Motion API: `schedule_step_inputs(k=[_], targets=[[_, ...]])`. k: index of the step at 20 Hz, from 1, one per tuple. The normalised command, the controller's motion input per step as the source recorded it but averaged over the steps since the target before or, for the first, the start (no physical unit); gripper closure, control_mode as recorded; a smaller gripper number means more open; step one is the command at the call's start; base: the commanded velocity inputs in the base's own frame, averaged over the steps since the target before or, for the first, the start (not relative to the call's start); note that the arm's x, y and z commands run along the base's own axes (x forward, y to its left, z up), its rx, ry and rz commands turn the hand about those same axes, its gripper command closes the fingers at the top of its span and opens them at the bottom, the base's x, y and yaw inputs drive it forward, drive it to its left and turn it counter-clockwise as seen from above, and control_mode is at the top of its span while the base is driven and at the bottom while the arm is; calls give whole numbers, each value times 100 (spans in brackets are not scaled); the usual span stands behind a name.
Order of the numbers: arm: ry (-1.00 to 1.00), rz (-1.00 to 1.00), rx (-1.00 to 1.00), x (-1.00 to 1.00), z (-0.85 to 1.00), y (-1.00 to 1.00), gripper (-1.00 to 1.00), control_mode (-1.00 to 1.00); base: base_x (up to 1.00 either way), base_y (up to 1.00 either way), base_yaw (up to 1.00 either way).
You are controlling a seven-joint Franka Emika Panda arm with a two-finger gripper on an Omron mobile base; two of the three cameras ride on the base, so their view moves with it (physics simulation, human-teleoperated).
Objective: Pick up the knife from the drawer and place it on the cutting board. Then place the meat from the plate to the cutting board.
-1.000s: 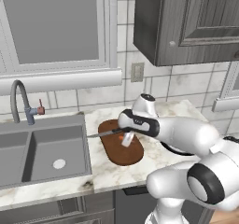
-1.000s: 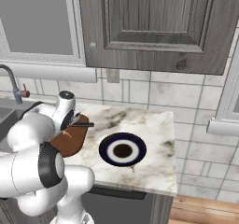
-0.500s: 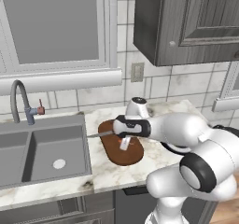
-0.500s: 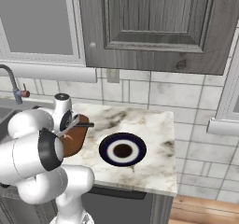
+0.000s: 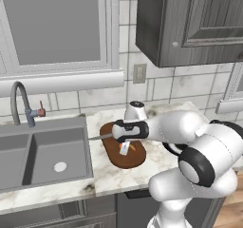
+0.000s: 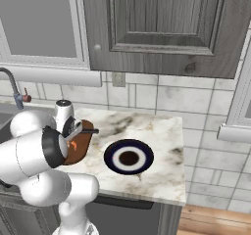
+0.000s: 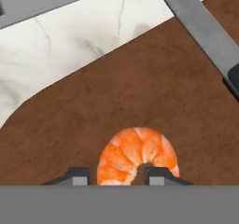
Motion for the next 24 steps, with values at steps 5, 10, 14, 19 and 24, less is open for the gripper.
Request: schedule_step_inputs(k=[5, 10, 14, 19, 24], targets=[[-2, 0, 0, -20, 16, 0, -100, -100, 0, 0, 0], [-3, 0, 0, -37, 52, 0, -100, -100, 0, 0, 0], [-2, 0, 0, -44, 50, 0, -100, -100, 0, 0, 0], [-6, -1, 0, -49, 55, 0, -100, -100, 0, 0, 0], [-8, -10, 0, -52, 38, -1, -100, -100, 0, 0, 0]])
